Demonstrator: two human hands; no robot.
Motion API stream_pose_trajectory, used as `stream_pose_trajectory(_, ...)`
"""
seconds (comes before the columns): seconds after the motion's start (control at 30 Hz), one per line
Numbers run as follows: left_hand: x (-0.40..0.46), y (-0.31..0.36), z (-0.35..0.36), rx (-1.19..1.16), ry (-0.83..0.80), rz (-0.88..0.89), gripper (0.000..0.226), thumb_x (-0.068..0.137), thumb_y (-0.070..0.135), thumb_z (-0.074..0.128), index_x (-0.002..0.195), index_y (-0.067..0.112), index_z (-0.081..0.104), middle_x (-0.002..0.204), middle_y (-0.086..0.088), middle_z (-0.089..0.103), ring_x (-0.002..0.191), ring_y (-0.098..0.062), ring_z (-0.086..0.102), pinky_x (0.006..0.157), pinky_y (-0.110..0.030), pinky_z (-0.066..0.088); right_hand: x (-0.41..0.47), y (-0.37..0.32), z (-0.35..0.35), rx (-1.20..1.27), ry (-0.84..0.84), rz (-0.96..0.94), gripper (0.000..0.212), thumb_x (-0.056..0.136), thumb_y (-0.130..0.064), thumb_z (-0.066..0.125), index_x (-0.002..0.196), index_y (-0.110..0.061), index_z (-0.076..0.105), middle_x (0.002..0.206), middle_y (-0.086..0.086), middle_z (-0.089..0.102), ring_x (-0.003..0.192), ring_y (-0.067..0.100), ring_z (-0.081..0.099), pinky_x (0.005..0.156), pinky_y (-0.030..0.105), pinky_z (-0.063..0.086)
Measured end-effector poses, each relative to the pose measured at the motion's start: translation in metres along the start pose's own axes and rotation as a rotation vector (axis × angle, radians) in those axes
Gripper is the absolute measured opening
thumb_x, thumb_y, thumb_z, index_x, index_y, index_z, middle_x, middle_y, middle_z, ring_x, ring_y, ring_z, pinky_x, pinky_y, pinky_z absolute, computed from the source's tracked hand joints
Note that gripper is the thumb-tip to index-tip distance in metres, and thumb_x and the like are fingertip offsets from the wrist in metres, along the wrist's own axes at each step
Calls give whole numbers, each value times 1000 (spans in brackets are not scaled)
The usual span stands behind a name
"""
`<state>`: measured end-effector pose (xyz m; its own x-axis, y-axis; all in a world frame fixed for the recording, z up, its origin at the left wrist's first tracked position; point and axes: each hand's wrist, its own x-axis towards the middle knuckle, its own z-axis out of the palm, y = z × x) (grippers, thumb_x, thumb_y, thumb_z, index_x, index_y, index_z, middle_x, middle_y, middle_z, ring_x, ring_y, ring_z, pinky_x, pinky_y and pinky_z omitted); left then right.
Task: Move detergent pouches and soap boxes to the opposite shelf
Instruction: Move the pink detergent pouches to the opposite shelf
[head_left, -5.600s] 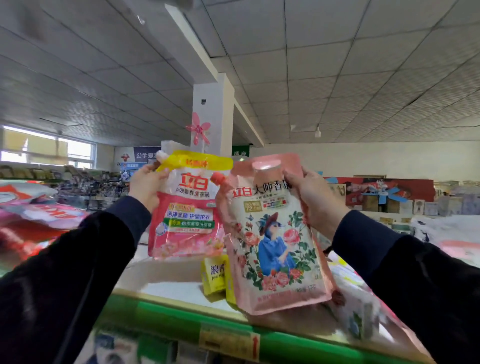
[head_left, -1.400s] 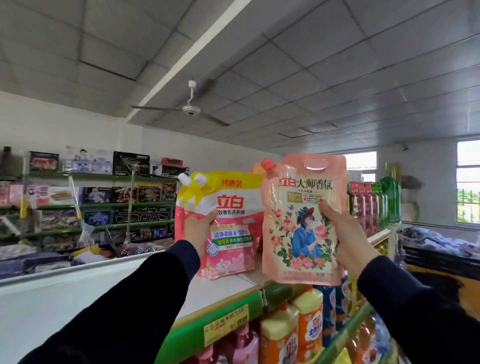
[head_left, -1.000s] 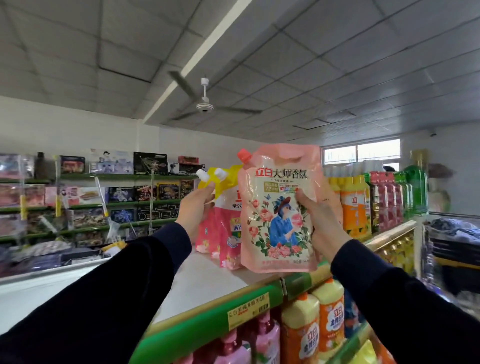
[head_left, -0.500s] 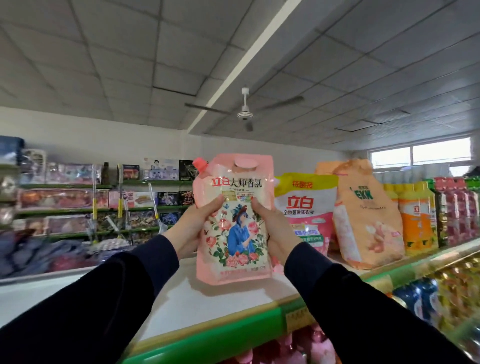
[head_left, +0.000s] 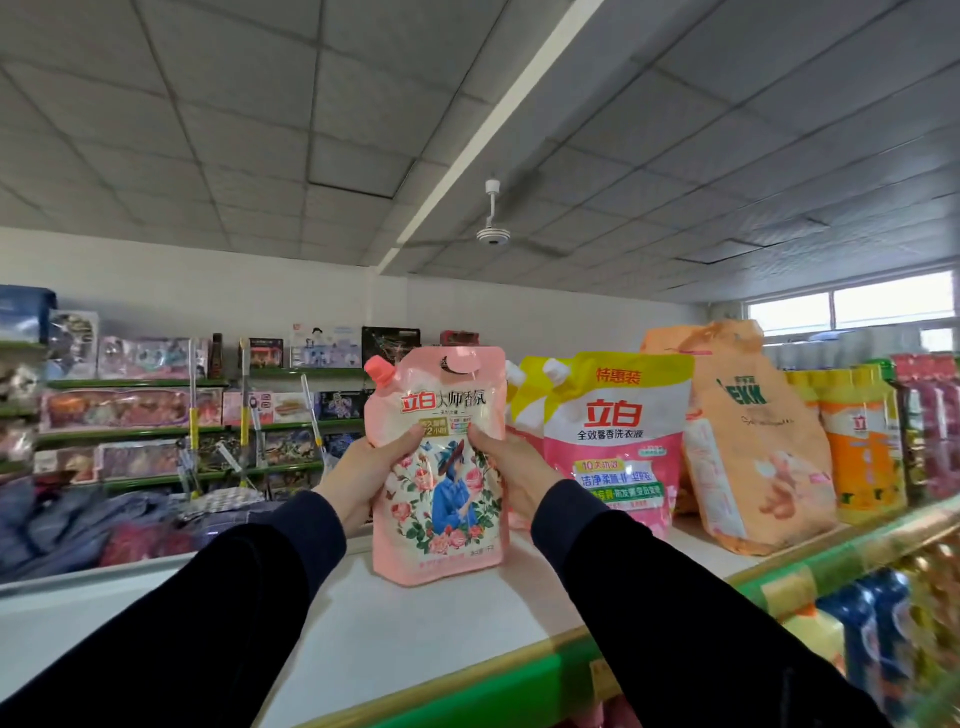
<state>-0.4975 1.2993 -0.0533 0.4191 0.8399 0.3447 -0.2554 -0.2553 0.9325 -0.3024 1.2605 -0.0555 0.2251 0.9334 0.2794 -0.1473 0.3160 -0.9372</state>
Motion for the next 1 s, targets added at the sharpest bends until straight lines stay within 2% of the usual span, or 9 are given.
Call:
stream_pose_trajectory(0.17, -1, -3, 4, -5, 13, -33, 47, 86, 34, 77, 123, 8, 67, 108, -16, 78, 98, -33, 76, 81, -43, 61, 3, 1, -13, -54, 3, 23, 52, 92, -34, 73, 135, -9, 60, 131, 15, 68, 124, 34, 62, 110, 52, 46)
stream_pose_trajectory(0.27, -5, -1, 4, 28, 19, -13, 53, 84, 36, 78, 128, 12, 63, 111, -12, 78, 99, -31, 76, 80, -43, 61, 1, -3, -17, -81, -4, 18, 49, 95, -35, 69, 136, -9, 59, 127, 16, 70, 117, 34, 67, 93, 44, 56)
stream_pose_trajectory(0.4, -9, -4, 4, 38, 98, 26, 76, 79, 36, 83, 143, 18, 47, 126, -9, 71, 110, -31, 71, 95, -54, 57, -6, 3, -18, -149, 27, 73, 70, 94, -52, 63, 148, -12, 46, 149, 13, 54, 140, 32, 47, 118, 51, 35)
stream_pose_trajectory(0.6, -16, -2, 7, 52, 217, 53, 95, 84, 31, 82, 157, 23, 22, 145, -7, 54, 106, -21, 68, 67, -37, 58, -32, 12, -10, -95, 36, 64, 78, 93, -52, 65, 154, -13, 37, 157, 11, 44, 145, 30, 40, 122, 50, 27)
stream_pose_trajectory(0.67, -19, -1, 10, 34, 249, 78, 106, 84, 27, 82, 161, 27, 10, 154, -9, 45, 116, -25, 63, 76, -41, 57, -43, 12, -11, -111, 46, 61, 79, 94, -52, 63, 156, -13, 32, 160, 9, 40, 148, 28, 35, 124, 50, 22)
stream_pose_trajectory(0.73, -25, -1, 17, 18, 299, 106, 113, 83, 27, 84, 161, 34, 2, 159, -11, 39, 126, -30, 57, 96, -52, 53, -58, 9, -14, -126, 65, 57, 77, 96, -50, 61, 157, -12, 30, 160, 7, 40, 147, 26, 35, 124, 50, 20)
stream_pose_trajectory(0.87, -43, 5, 34, 150, 401, 302, 119, 76, 30, 88, 161, 32, 5, 167, -3, 24, 151, -27, 31, 118, -58, 33, -92, 2, -21, -157, 80, 7, 62, 100, -47, 56, 151, -14, 43, 148, 7, 55, 136, 28, 50, 117, 55, 35)
stream_pose_trajectory(0.93, -55, 9, 47, 240, 368, 456, 110, 77, 27, 87, 159, 31, 15, 164, -3, 29, 150, -25, 32, 119, -54, 32, -113, -5, -26, -198, 124, -46, 58, 101, -48, 54, 149, -16, 45, 135, -3, 62, 123, 19, 57, 109, 41, 44)
stream_pose_trajectory(1.0, -70, 10, 66, 262, 273, 541, 99, 81, 24, 84, 157, 34, 22, 162, 4, 30, 147, -22, 36, 118, -49, 36, -136, -10, -34, -248, 200, -95, 58, 100, -49, 54, 150, -20, 44, 123, -13, 57, 110, 6, 53, 100, 28, 39)
